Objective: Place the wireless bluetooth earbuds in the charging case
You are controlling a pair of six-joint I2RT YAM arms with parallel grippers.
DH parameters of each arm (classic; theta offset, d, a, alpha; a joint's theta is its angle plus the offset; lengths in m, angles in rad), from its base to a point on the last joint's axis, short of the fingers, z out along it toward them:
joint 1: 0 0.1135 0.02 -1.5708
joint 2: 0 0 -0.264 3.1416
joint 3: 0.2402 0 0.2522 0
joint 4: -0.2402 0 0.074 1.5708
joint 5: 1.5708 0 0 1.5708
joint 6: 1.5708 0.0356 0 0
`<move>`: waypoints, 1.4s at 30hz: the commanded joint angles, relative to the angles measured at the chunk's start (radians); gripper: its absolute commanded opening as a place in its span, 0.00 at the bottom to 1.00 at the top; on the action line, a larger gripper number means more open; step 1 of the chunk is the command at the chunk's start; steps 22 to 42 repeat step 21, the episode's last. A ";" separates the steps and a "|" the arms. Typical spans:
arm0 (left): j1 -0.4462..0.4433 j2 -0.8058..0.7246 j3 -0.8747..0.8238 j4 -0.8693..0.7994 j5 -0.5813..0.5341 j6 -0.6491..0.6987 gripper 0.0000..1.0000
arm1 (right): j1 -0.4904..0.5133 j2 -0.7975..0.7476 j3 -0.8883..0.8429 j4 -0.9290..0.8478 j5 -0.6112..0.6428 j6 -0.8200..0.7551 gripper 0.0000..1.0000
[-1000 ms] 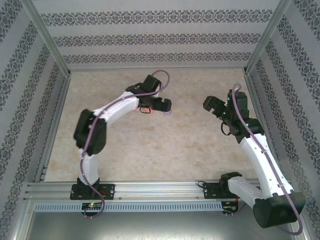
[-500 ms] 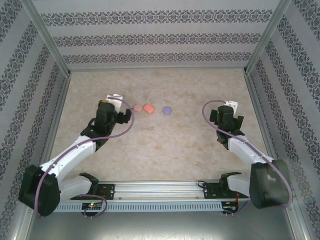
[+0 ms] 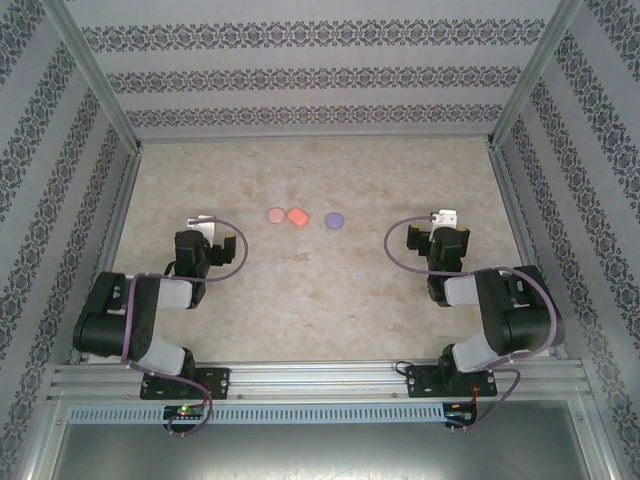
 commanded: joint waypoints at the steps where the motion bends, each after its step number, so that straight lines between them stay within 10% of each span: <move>1: 0.040 0.022 0.044 0.088 0.120 -0.022 0.99 | -0.042 -0.004 0.048 0.068 -0.107 0.017 0.98; 42: 0.074 0.034 0.071 0.046 0.133 -0.060 1.00 | -0.053 -0.016 0.044 0.057 -0.133 0.014 0.98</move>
